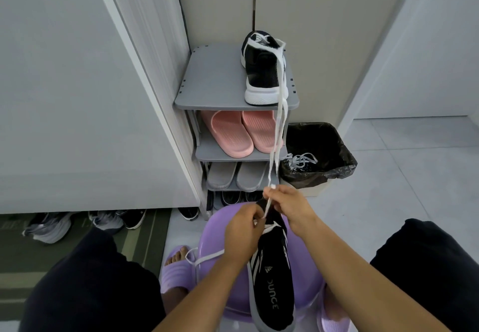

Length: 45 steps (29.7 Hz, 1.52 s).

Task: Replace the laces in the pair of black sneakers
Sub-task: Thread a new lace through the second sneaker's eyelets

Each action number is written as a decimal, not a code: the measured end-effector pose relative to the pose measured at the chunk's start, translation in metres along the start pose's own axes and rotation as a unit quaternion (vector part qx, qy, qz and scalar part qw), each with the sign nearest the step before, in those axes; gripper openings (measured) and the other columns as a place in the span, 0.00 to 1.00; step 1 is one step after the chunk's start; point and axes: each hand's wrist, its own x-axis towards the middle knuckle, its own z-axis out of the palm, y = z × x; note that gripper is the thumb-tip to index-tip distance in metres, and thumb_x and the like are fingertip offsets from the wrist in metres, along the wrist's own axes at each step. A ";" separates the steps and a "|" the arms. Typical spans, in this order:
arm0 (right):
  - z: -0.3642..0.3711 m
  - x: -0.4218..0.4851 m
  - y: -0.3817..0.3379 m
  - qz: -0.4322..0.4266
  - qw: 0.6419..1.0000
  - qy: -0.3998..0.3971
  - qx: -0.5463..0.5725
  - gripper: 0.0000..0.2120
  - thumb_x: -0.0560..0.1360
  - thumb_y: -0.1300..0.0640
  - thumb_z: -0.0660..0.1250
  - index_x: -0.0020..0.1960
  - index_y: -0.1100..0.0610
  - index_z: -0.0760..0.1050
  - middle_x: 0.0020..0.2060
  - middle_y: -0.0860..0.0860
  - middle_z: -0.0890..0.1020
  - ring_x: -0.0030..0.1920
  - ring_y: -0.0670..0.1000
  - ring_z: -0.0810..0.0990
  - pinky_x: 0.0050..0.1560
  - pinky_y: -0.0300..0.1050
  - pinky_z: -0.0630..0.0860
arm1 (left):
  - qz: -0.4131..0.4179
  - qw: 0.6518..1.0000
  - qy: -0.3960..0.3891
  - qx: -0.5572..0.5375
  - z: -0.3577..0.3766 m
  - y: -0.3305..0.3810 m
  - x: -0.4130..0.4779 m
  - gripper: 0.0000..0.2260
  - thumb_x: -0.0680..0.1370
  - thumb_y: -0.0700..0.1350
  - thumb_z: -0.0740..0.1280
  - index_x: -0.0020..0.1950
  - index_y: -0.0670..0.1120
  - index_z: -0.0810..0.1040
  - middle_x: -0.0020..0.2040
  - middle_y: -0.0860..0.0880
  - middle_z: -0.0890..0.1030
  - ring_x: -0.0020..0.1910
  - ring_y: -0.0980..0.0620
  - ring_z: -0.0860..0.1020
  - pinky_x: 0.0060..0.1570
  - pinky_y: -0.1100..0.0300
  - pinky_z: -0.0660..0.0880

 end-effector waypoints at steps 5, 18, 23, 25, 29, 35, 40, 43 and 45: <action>-0.012 -0.003 -0.022 -0.017 0.994 0.041 0.102 0.17 0.76 0.60 0.64 0.29 0.54 0.75 0.31 0.50 0.77 0.34 0.47 0.71 0.41 0.40 0.68 | -0.086 0.990 0.109 0.013 -0.001 -0.024 -0.003 0.07 0.75 0.37 0.63 0.41 0.46 0.67 0.36 0.51 0.70 0.36 0.47 0.72 0.34 0.56 0.67; -0.011 -0.020 -0.017 -0.123 0.991 0.047 0.024 0.18 0.79 0.58 0.58 0.31 0.57 0.61 0.27 0.50 0.65 0.31 0.48 0.63 0.38 0.40 0.62 | -0.027 0.996 -0.069 -0.049 -0.037 0.009 0.016 0.21 0.74 0.40 0.68 0.66 0.45 0.70 0.62 0.49 0.71 0.49 0.57 0.74 0.48 0.68 0.68; 0.000 -0.026 -0.031 -0.144 0.988 -0.015 0.048 0.15 0.80 0.55 0.58 0.36 0.58 0.70 0.28 0.47 0.70 0.25 0.44 0.68 0.26 0.33 0.70 | -0.090 0.919 -0.239 -0.301 -0.041 0.049 0.020 0.09 0.79 0.45 0.63 0.57 0.44 0.76 0.38 0.52 0.79 0.28 0.58 0.71 0.28 0.66 0.65; -0.001 -0.027 -0.032 -0.152 0.987 -0.041 0.027 0.14 0.80 0.56 0.56 0.41 0.61 0.73 0.35 0.49 0.75 0.29 0.45 0.73 0.30 0.33 0.73 | -0.097 0.918 -0.210 -0.321 -0.039 0.050 0.020 0.05 0.78 0.43 0.64 0.52 0.45 0.78 0.33 0.52 0.75 0.27 0.58 0.68 0.28 0.66 0.63; -0.009 -0.023 -0.026 -0.125 0.985 -0.067 0.102 0.13 0.80 0.58 0.56 0.41 0.59 0.76 0.35 0.48 0.79 0.41 0.48 0.76 0.47 0.41 0.73 | -0.100 0.931 -0.120 -0.331 -0.044 0.041 0.026 0.06 0.77 0.41 0.65 0.41 0.48 0.75 0.30 0.55 0.73 0.29 0.57 0.66 0.28 0.69 0.63; -0.009 -0.026 -0.024 -0.134 0.982 -0.121 0.049 0.13 0.80 0.58 0.54 0.52 0.58 0.77 0.33 0.47 0.80 0.33 0.44 0.79 0.33 0.37 0.77 | -0.053 0.929 -0.206 -0.304 -0.040 0.047 0.025 0.05 0.78 0.40 0.63 0.54 0.45 0.72 0.36 0.47 0.76 0.26 0.58 0.69 0.26 0.66 0.64; -0.014 -0.017 -0.025 -0.106 0.988 -0.067 0.090 0.11 0.79 0.57 0.57 0.47 0.55 0.79 0.36 0.47 0.79 0.40 0.45 0.75 0.48 0.37 0.70 | 0.042 0.994 -0.055 -0.086 -0.048 0.034 0.035 0.05 0.77 0.44 0.66 0.43 0.45 0.78 0.32 0.51 0.76 0.27 0.57 0.69 0.30 0.64 0.66; -0.029 -0.010 -0.028 -0.072 0.983 -0.017 0.166 0.12 0.79 0.59 0.57 0.42 0.57 0.77 0.34 0.47 0.77 0.38 0.45 0.71 0.43 0.38 0.65 | 0.075 0.983 0.023 0.163 -0.075 -0.003 0.041 0.07 0.78 0.45 0.65 0.45 0.43 0.79 0.38 0.49 0.78 0.34 0.53 0.72 0.33 0.61 0.68; -0.037 -0.007 -0.031 -0.059 0.981 0.018 0.183 0.13 0.79 0.59 0.57 0.39 0.58 0.75 0.32 0.49 0.73 0.32 0.44 0.69 0.35 0.37 0.64 | 0.062 0.966 0.054 0.244 -0.096 -0.029 0.043 0.06 0.77 0.42 0.65 0.44 0.42 0.79 0.39 0.46 0.79 0.34 0.52 0.72 0.28 0.66 0.61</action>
